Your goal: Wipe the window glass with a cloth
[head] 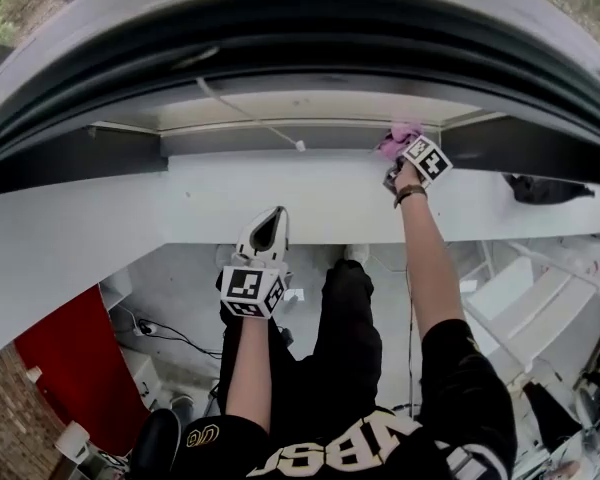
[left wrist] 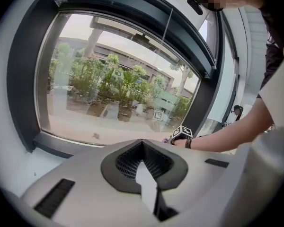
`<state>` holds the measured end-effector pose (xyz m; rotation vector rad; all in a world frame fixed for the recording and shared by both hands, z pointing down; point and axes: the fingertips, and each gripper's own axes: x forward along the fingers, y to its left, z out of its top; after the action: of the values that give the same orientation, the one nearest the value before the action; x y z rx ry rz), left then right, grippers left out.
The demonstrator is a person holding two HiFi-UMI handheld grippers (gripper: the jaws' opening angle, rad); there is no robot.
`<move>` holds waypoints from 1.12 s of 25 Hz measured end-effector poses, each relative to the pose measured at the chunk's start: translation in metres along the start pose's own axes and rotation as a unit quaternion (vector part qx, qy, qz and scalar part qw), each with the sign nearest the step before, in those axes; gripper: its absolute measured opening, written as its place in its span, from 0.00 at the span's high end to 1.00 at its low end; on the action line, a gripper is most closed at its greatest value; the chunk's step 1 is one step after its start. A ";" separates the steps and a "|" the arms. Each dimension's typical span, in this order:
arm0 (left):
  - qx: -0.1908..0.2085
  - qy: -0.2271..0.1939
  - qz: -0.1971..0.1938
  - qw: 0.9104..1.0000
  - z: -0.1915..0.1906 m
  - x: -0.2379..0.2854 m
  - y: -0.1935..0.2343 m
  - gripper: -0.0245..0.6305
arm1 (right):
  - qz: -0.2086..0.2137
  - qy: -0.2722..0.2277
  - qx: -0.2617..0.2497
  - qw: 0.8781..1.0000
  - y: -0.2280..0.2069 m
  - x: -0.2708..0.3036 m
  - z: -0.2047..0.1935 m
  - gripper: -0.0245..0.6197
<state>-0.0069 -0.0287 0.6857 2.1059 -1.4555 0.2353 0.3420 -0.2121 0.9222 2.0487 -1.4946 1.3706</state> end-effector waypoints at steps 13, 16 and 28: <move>0.024 0.030 -0.066 0.997 0.043 -0.020 -0.028 0.93 | 0.135 -0.008 -0.082 0.987 0.085 -0.146 -0.049 0.82; 0.039 0.033 -0.073 0.996 0.073 -0.038 -0.016 0.93 | 0.177 -0.028 -0.170 0.969 0.136 -0.227 -0.059 0.82; 0.084 -0.100 -0.065 0.989 0.266 -0.143 -0.001 0.93 | 0.299 -0.184 -0.323 0.879 0.359 -0.502 -0.013 0.82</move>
<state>-0.1072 -0.0570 0.4023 2.4103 -1.4466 0.1021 0.0177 -0.0574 0.4199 1.5061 -2.4704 0.4645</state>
